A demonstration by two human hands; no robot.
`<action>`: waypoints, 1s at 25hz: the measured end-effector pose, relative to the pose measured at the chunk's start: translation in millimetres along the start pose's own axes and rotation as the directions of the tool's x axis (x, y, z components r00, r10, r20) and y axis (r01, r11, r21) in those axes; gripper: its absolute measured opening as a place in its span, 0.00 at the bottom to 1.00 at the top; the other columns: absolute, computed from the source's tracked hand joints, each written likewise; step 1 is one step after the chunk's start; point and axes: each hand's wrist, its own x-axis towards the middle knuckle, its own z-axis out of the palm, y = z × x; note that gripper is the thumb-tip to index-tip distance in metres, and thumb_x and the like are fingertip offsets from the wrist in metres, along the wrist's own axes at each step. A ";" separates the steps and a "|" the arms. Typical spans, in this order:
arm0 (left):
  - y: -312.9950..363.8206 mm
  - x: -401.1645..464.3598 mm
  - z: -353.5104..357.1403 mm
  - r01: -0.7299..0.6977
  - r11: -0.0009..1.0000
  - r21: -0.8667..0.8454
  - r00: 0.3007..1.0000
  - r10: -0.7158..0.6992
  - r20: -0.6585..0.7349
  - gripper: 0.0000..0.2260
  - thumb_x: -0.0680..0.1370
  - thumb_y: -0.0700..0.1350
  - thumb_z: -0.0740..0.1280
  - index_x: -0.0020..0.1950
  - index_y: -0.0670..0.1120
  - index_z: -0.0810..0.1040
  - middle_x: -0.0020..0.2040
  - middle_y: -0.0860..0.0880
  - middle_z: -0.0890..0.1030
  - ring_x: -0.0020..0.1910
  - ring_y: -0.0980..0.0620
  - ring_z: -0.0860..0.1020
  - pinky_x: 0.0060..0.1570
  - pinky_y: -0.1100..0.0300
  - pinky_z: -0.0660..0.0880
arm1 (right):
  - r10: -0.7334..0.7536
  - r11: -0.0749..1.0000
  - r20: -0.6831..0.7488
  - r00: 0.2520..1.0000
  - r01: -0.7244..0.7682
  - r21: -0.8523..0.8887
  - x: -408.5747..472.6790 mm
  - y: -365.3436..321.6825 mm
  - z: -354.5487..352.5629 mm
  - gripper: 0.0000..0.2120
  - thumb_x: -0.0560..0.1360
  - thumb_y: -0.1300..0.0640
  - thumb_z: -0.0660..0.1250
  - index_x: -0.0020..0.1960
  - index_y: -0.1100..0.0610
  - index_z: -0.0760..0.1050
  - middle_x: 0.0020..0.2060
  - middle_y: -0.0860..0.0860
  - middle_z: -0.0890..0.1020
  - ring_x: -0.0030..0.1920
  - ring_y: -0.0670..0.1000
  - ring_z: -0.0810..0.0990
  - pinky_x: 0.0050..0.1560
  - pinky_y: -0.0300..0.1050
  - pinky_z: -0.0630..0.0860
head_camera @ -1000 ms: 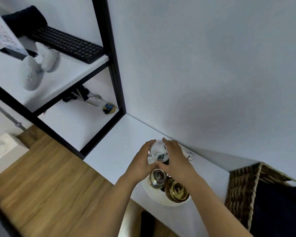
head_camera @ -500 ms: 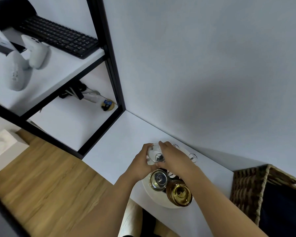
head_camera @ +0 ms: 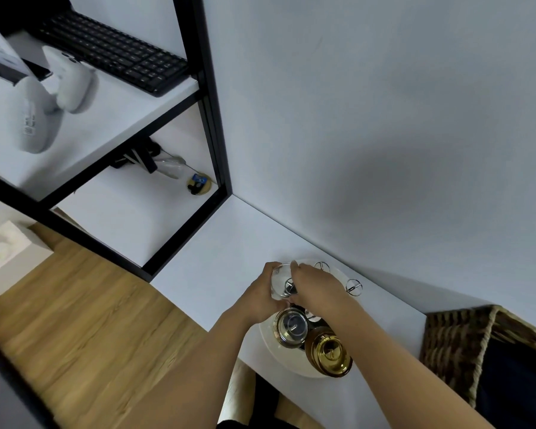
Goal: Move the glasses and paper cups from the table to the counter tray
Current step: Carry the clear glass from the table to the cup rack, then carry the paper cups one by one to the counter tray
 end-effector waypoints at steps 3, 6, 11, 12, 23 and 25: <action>0.5 -1.6 -0.1 0.003 1.000 0.021 1.000 -0.004 0.008 0.37 0.72 0.42 0.78 0.74 0.52 0.60 0.62 0.51 0.77 0.56 0.50 0.79 0.50 0.67 0.76 | 0.006 1.000 0.002 1.000 -0.006 -0.007 -2.2 -1.9 -1.9 0.39 0.80 0.52 0.67 0.81 0.63 0.49 0.70 0.59 0.72 0.66 0.59 0.76 0.60 0.52 0.77; 5.7 -6.8 -4.5 0.006 0.999 0.044 1.000 -0.007 0.023 0.41 0.72 0.47 0.79 0.77 0.53 0.58 0.65 0.56 0.74 0.59 0.54 0.76 0.49 0.77 0.70 | -0.015 1.000 -0.008 1.000 0.016 0.023 -6.3 -1.9 -4.5 0.41 0.79 0.51 0.69 0.82 0.61 0.49 0.74 0.58 0.69 0.69 0.58 0.74 0.63 0.52 0.76; 38.3 -17.0 -42.7 -0.050 0.975 0.219 0.999 0.047 0.017 0.38 0.74 0.55 0.74 0.79 0.62 0.57 0.77 0.62 0.65 0.76 0.54 0.65 0.67 0.67 0.65 | -0.054 0.995 -0.232 0.971 0.072 0.069 -24.2 1.4 -25.8 0.39 0.79 0.40 0.66 0.82 0.50 0.51 0.78 0.51 0.64 0.73 0.55 0.69 0.65 0.52 0.75; 49.6 -18.8 -54.5 -0.059 0.943 0.327 0.996 0.077 -0.044 0.38 0.75 0.56 0.72 0.80 0.62 0.56 0.81 0.59 0.61 0.80 0.53 0.59 0.73 0.58 0.64 | -0.038 0.998 -0.303 0.952 0.051 0.034 -27.1 2.2 -34.1 0.38 0.80 0.38 0.64 0.82 0.49 0.51 0.79 0.50 0.62 0.74 0.55 0.68 0.66 0.52 0.73; 173.6 -75.0 -126.4 -0.117 0.574 0.811 0.701 0.626 -0.341 0.36 0.78 0.65 0.64 0.83 0.56 0.55 0.84 0.50 0.51 0.83 0.45 0.46 0.78 0.41 0.50 | 0.174 0.981 -0.680 0.712 -0.185 0.058 -93.4 -25.6 -108.1 0.44 0.78 0.32 0.59 0.83 0.49 0.41 0.82 0.55 0.43 0.80 0.62 0.51 0.77 0.62 0.56; 173.9 -86.3 -123.4 -0.133 0.559 0.818 0.711 0.629 -0.315 0.37 0.78 0.65 0.63 0.83 0.56 0.53 0.85 0.50 0.49 0.83 0.45 0.44 0.79 0.40 0.50 | 0.206 0.974 -0.685 0.698 -0.211 0.078 -109.9 -34.2 -103.6 0.44 0.78 0.32 0.58 0.83 0.49 0.41 0.82 0.55 0.43 0.81 0.62 0.51 0.78 0.62 0.56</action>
